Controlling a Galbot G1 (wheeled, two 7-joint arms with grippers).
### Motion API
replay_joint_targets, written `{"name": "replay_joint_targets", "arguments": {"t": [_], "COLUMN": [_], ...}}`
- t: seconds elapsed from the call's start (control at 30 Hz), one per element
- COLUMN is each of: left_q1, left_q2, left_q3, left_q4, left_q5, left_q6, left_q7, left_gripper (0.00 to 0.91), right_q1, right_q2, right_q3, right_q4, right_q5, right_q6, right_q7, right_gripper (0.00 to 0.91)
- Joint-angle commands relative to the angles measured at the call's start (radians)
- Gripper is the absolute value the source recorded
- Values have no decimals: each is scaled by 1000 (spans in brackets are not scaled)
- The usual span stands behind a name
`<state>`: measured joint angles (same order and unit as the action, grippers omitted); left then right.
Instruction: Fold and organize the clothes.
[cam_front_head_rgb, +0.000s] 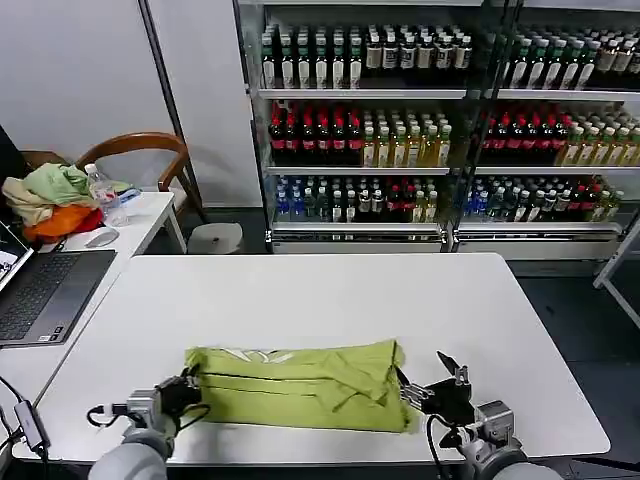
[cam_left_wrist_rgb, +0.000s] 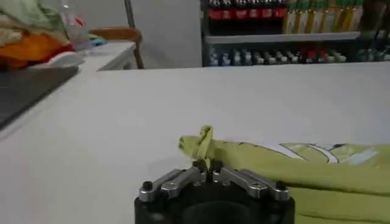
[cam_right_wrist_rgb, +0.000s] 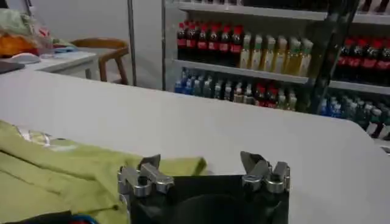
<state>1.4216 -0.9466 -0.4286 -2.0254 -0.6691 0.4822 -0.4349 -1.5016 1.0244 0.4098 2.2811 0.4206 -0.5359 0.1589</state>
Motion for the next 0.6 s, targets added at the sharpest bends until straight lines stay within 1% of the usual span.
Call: {"name": "replay_joint_targets", "arguments": {"t": [0.03, 0.1, 0.17, 0.27, 0.33, 0.4, 0.47, 0.5, 0.53, 0.6], "left_q1": [51, 63, 66, 83, 87, 85, 78, 77, 76, 62], "left_q2": [73, 95, 101, 117, 123, 114, 92, 69, 60, 26], "left_q3": [-283, -360, -449, -513, -497, -444, -390, -349, -322, -213], "left_q4": [-1, 26, 52, 48, 8, -83, -137, -180, -193, -236], "left_q5": [-19, -11, -11, -23, -31, -53, -108, -115, -112, -90], "left_q6": [58, 67, 87, 94, 94, 94, 94, 94, 94, 94], "left_q7": [19, 41, 63, 93, 93, 93, 94, 96, 104, 112], "left_gripper": [40, 40, 40, 40, 40, 50, 50, 50, 50, 50], "right_q1": [4, 4, 2, 4, 6, 1, -9, -16, -24, -35], "right_q2": [0, 5, 8, 8, 8, 10, 9, 7, 7, 7], "right_q3": [3, 5, 7, 6, 5, 10, 20, 27, 34, 47], "right_q4": [-2, -1, 1, 2, 2, 4, 10, 13, 17, 22], "right_q5": [0, -1, -1, -2, -4, -9, -12, -14, -14, -14], "right_q6": [4, 7, 9, 8, 8, 8, 8, 7, 6, 5], "right_q7": [-1, -1, -1, -2, -1, -1, -2, -2, -2, -2], "right_gripper": [907, 907, 907, 907, 907, 907, 907, 907, 907, 907]}}
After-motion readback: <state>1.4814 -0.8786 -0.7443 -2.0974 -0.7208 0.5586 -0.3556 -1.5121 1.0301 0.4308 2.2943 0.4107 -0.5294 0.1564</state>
